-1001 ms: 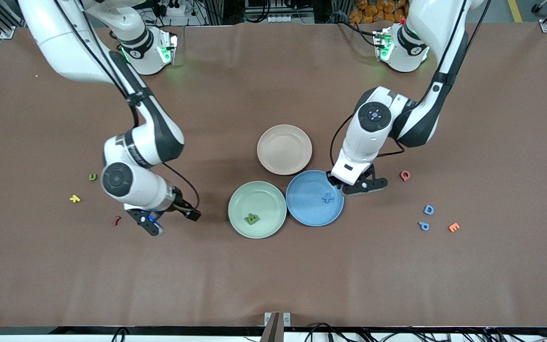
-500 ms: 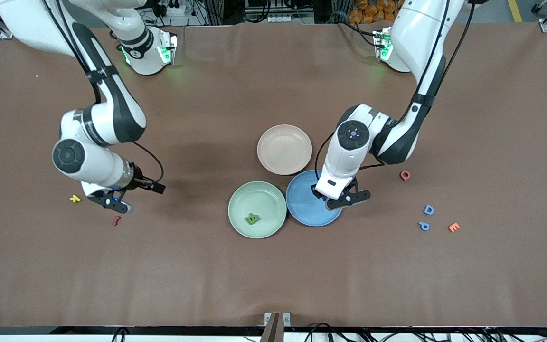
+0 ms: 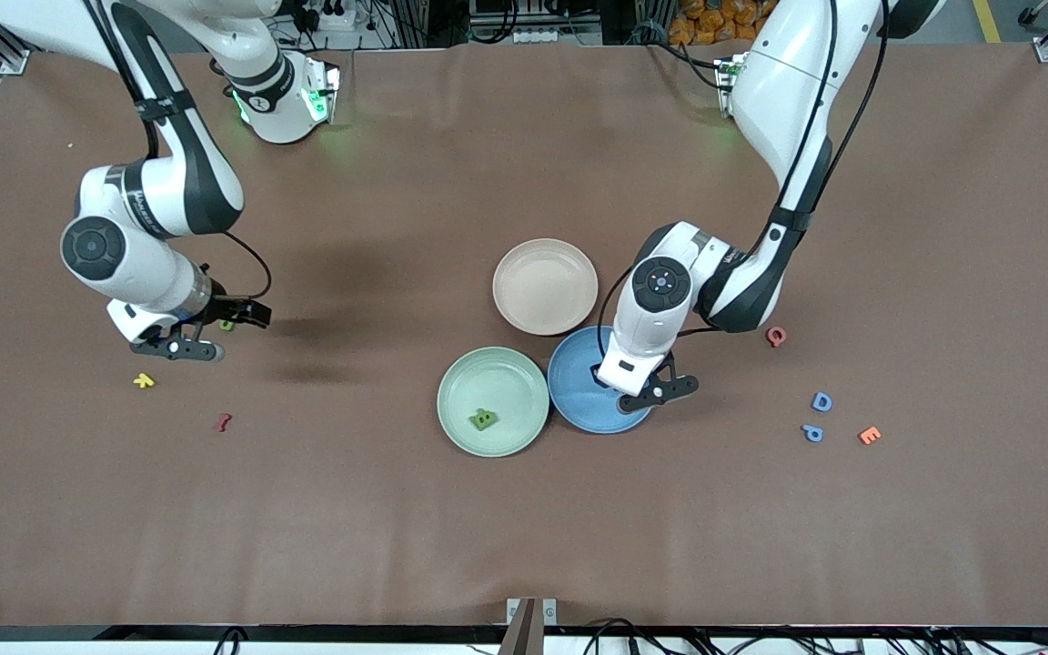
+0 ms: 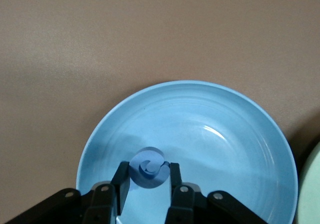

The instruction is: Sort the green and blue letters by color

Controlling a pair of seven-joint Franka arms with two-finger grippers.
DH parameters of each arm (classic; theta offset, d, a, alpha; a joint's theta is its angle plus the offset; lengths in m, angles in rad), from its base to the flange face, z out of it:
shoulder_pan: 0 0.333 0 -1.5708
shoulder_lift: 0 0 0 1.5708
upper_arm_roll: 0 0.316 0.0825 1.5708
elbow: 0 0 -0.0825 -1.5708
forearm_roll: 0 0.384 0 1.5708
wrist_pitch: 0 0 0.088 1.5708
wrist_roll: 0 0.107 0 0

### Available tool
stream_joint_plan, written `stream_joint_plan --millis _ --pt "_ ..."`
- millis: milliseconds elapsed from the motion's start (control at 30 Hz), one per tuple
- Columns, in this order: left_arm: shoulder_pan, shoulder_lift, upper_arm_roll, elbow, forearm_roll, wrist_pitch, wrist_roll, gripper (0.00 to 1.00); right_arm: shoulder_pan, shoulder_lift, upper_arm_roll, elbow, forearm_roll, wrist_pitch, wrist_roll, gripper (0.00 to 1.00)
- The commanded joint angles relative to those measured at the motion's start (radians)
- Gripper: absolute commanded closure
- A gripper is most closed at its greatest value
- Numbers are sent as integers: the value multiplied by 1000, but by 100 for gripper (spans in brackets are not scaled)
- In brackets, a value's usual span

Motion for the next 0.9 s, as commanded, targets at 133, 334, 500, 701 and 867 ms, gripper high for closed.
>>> stream_joint_plan --millis 133,334,500,701,867 --pt "-4 4 4 23 15 -20 -67 0 -81 -61 -24 -171 -12 206 -152 0" --pt "11 -17 4 14 22 -20 -62 0 -105 -54 -63 -228 -12 337 -226 0" --pt "59 -75 4 -48 27 -22 22 0 -124 -43 -66 -257 -12 410 -226 1" --pt "140 -146 0 -120 27 -48 253 0 -139 2 -66 -268 -12 479 -221 6" --pt "220 -168 -25 -141 27 -105 476 0 -142 26 -66 -268 -3 498 -212 10"
